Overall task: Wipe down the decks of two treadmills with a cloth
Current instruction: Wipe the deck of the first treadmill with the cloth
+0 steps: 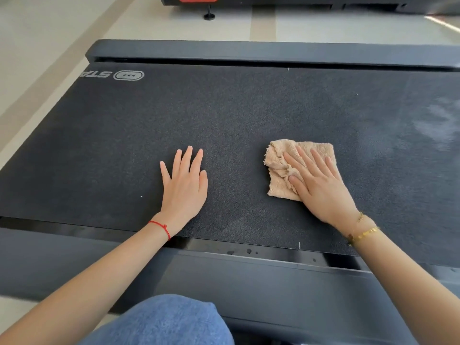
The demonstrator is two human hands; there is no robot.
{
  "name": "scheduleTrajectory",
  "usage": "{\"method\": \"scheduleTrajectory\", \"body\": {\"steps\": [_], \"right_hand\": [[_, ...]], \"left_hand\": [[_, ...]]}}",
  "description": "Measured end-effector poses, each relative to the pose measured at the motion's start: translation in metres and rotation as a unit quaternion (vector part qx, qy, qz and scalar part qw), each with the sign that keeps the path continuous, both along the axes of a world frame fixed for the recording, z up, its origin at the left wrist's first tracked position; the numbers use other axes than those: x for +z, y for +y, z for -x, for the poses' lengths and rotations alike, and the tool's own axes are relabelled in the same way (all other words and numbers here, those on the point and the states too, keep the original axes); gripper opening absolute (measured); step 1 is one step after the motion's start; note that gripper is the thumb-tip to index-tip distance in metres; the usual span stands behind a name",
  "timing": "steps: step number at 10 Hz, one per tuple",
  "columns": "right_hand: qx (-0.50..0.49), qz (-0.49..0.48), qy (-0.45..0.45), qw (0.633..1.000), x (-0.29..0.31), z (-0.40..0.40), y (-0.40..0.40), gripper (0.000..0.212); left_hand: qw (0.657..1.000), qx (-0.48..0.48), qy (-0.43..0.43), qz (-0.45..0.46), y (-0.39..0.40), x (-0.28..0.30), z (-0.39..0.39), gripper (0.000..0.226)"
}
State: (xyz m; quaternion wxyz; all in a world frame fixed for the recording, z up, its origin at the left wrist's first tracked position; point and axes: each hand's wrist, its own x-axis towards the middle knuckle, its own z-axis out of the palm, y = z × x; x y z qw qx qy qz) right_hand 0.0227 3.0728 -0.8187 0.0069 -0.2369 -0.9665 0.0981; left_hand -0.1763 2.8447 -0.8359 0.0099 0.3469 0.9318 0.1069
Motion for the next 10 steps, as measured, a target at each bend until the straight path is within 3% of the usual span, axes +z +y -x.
{"method": "scheduleTrajectory", "body": {"steps": [3, 7, 9, 10], "right_hand": [[0.062, 0.012, -0.054, 0.997, 0.014, -0.071, -0.015, 0.055], [0.236, 0.000, -0.022, 0.972, 0.000, -0.004, -0.090, 0.056], [0.180, 0.013, -0.042, 0.983, 0.012, -0.002, -0.035, 0.061], [0.146, 0.051, -0.014, 0.988, 0.017, 0.000, -0.045, 0.063]], "left_hand": [[0.999, -0.048, -0.003, -0.017, 0.012, -0.001, -0.025, 0.055], [0.998, -0.059, -0.005, -0.038, 0.008, 0.000, -0.023, 0.051], [0.998, -0.042, -0.003, -0.037, 0.011, -0.001, -0.025, 0.053], [0.999, -0.034, 0.002, -0.042, 0.012, -0.001, -0.027, 0.053]]}}
